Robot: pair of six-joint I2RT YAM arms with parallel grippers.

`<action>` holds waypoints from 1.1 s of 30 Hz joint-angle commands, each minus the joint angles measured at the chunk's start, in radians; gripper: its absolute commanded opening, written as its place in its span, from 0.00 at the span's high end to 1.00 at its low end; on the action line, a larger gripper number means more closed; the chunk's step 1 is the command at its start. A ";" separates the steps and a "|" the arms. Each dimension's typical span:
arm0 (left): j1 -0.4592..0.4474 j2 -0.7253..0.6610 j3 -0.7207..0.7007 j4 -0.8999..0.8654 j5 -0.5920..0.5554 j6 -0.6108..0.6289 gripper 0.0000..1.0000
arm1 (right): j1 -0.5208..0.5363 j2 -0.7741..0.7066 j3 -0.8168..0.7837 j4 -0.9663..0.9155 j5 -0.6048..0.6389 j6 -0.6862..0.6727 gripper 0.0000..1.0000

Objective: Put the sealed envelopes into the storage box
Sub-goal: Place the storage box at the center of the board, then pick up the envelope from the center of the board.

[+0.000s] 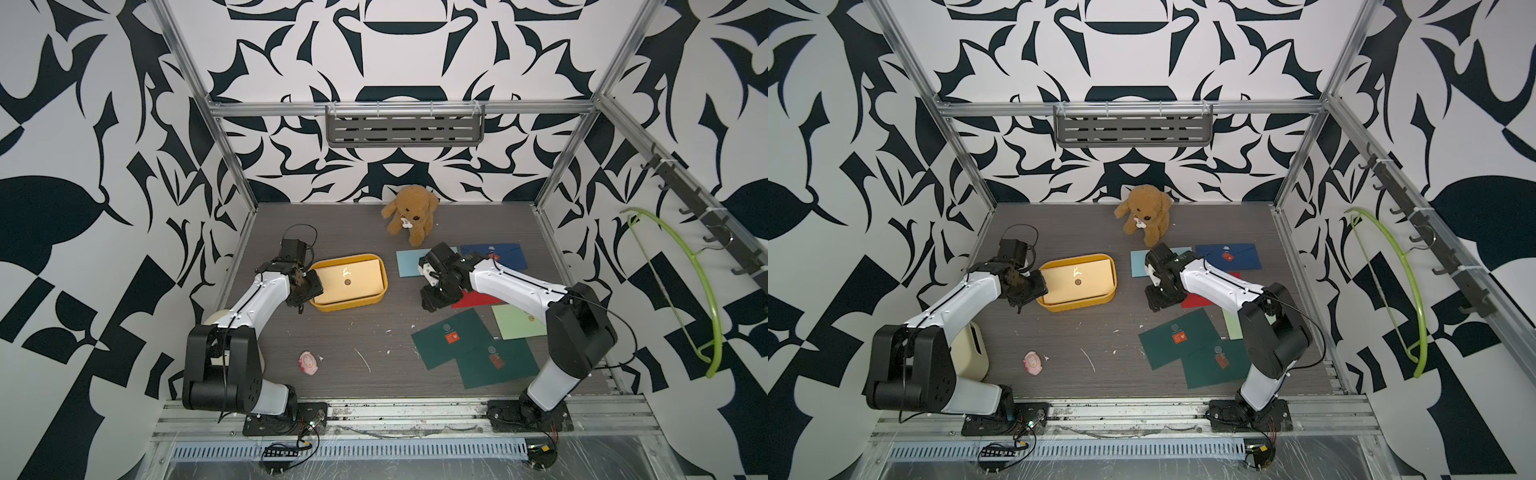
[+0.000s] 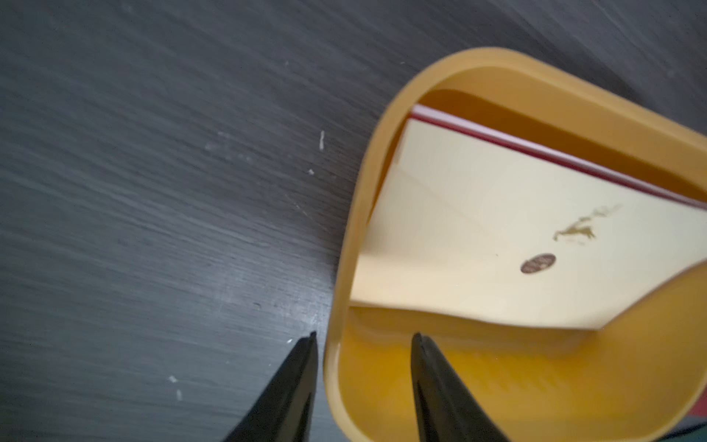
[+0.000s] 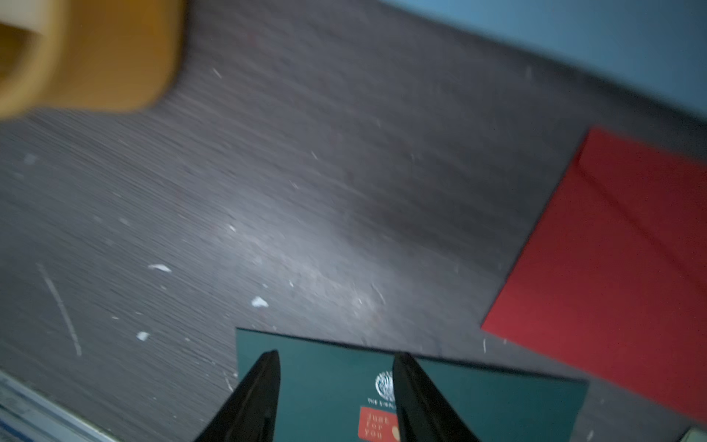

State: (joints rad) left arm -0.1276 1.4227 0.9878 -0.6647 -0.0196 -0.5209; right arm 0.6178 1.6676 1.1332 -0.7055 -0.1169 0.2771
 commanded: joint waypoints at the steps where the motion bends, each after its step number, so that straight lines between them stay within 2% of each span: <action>1: -0.058 -0.050 0.098 -0.206 -0.023 0.011 0.44 | 0.002 -0.065 -0.047 0.041 0.056 0.137 0.47; 3: -0.139 -0.085 0.106 -0.245 -0.046 -0.022 0.41 | 0.002 -0.062 -0.077 0.048 0.065 0.158 0.48; 5: -0.225 -0.125 0.080 -0.232 -0.019 -0.084 0.40 | 0.002 -0.051 -0.102 0.055 0.068 0.173 0.49; 7: -0.323 -0.140 0.041 -0.187 0.021 -0.165 0.40 | 0.002 -0.038 -0.124 0.064 0.056 0.179 0.50; 11: -0.497 -0.140 -0.050 -0.040 0.009 -0.325 0.41 | 0.007 -0.025 -0.150 0.090 0.027 0.216 0.50; 17: -0.635 -0.067 -0.095 0.073 -0.005 -0.417 0.42 | 0.036 -0.011 -0.165 0.125 0.021 0.278 0.50; 22: -0.691 -0.007 -0.089 0.099 -0.011 -0.451 0.42 | 0.042 0.014 -0.200 0.219 0.000 0.374 0.50; 33: -0.692 -0.001 -0.105 0.103 -0.043 -0.475 0.41 | 0.055 0.106 -0.166 0.399 -0.057 0.550 0.50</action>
State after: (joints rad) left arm -0.8185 1.4189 0.8955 -0.5720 -0.0456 -0.9737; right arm 0.6582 1.7111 0.9653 -0.3969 -0.1474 0.7418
